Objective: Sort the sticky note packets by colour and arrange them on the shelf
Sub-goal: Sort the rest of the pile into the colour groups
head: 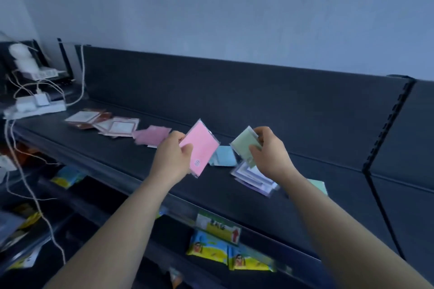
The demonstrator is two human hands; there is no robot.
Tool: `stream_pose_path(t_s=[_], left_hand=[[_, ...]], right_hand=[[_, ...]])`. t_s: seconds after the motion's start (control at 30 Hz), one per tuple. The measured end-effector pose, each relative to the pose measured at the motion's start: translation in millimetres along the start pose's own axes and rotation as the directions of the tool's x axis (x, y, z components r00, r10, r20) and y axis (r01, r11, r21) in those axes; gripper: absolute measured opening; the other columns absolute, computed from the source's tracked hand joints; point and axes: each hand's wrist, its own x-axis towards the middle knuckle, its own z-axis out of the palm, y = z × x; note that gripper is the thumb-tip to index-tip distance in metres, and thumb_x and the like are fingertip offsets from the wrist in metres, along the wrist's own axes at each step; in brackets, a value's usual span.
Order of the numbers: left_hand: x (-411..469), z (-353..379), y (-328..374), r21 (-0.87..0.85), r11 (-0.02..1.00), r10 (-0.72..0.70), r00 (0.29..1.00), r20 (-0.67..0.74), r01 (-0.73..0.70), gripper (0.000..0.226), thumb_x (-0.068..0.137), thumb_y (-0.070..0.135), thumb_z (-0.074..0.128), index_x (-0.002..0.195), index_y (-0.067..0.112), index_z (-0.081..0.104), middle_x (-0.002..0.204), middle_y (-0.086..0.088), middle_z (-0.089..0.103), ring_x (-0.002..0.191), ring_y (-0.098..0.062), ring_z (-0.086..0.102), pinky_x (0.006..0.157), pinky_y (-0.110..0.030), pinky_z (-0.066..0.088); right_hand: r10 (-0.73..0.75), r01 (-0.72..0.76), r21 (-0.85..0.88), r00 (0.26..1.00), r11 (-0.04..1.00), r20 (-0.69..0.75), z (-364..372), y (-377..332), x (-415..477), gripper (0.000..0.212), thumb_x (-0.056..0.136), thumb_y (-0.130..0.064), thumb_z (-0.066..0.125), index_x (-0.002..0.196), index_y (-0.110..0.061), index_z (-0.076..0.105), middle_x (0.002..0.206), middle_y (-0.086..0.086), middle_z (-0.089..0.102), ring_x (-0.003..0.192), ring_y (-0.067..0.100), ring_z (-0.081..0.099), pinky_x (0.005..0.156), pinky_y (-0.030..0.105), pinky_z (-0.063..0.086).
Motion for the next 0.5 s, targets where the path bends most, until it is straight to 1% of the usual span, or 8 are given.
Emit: stream_pose_path(t_s=[0.07, 0.13, 0.23, 0.37, 0.5], left_hand=[[17, -24, -19, -0.016, 1.000, 0.002, 1.000, -0.001, -0.002, 0.018, 0.094, 0.015, 0.049, 0.111, 0.012, 0.056, 0.106, -0.002, 0.060, 0.084, -0.025, 0.066, 0.059, -0.048, 0.060], [33, -42, -36, -0.004, 1.000, 0.014, 1.000, -0.012, -0.014, 0.019, 0.095, 0.016, 0.050, 0.112, 0.013, 0.056, 0.109, -0.004, 0.060, 0.085, -0.025, 0.066, 0.064, -0.049, 0.059], [58, -60, -56, 0.030, 0.999, 0.012, 0.999, -0.030, -0.011, 0.017, 0.095, 0.018, 0.050, 0.110, 0.013, 0.055, 0.107, -0.006, 0.062, 0.086, -0.027, 0.066, 0.069, -0.050, 0.058], [88, -69, -77, 0.072, 0.997, -0.004, 0.998, -0.069, 0.009, 0.019, 0.097, 0.018, 0.048, 0.112, 0.011, 0.056, 0.106, -0.004, 0.061, 0.089, -0.028, 0.064, 0.071, -0.048, 0.058], [117, -72, -98, 0.074, 0.997, -0.017, 0.992, -0.121, 0.026, 0.021, 0.095, 0.016, 0.048, 0.111, 0.009, 0.060, 0.105, -0.009, 0.064, 0.088, -0.032, 0.063, 0.072, -0.050, 0.057]], right_hand=[[0.021, -0.021, 0.022, 1.000, 1.000, -0.003, 28, -17, 10, 0.033, 0.092, -0.007, 0.045, 0.124, -0.015, 0.046, 0.102, -0.002, 0.055, 0.085, 0.016, 0.054, 0.059, 0.024, 0.043], [0.040, -0.040, 0.042, 0.999, 0.998, -0.003, 54, -31, 20, 0.032, 0.091, -0.009, 0.047, 0.123, -0.015, 0.047, 0.103, -0.001, 0.056, 0.086, 0.017, 0.055, 0.059, 0.024, 0.044], [0.050, -0.050, 0.046, 0.999, 0.998, 0.007, 84, -46, 36, 0.030, 0.091, -0.011, 0.050, 0.120, -0.015, 0.049, 0.102, -0.002, 0.057, 0.083, 0.015, 0.055, 0.055, 0.019, 0.044], [0.041, -0.042, 0.045, 0.999, 0.998, 0.030, 106, -53, 60, 0.027, 0.092, -0.012, 0.052, 0.118, -0.014, 0.050, 0.094, -0.006, 0.054, 0.074, 0.006, 0.054, 0.054, 0.018, 0.043], [0.027, -0.030, 0.044, 0.998, 0.999, 0.050, 121, -54, 85, 0.026, 0.092, -0.012, 0.051, 0.117, -0.015, 0.049, 0.090, -0.010, 0.051, 0.074, 0.005, 0.053, 0.049, 0.015, 0.040]])
